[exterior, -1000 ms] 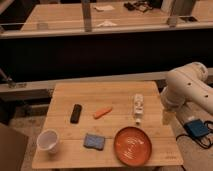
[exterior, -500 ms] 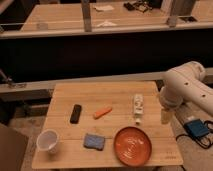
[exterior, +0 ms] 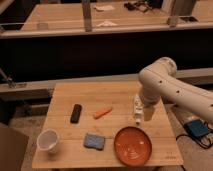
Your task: Place the eraser on the white sponge
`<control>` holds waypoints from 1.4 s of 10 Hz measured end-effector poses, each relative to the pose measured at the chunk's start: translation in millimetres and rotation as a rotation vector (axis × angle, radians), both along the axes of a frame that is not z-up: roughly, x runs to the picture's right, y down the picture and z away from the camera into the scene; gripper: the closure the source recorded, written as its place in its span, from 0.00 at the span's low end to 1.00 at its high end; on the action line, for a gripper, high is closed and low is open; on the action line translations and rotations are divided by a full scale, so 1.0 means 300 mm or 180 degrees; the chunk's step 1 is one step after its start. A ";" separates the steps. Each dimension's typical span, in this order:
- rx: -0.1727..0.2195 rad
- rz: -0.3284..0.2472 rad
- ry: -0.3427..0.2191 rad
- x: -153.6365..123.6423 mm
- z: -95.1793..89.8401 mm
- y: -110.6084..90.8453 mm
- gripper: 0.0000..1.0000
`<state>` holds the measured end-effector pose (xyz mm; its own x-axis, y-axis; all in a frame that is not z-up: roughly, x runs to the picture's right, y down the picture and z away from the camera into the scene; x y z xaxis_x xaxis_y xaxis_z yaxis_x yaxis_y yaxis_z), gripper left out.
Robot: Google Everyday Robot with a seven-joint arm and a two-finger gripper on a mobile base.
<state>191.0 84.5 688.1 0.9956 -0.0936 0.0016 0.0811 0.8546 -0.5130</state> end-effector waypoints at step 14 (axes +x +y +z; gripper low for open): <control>0.0203 -0.0593 -0.0447 -0.489 0.101 -0.105 0.20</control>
<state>44.2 53.1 718.4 0.9516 -0.2800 0.1268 0.3071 0.8485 -0.4310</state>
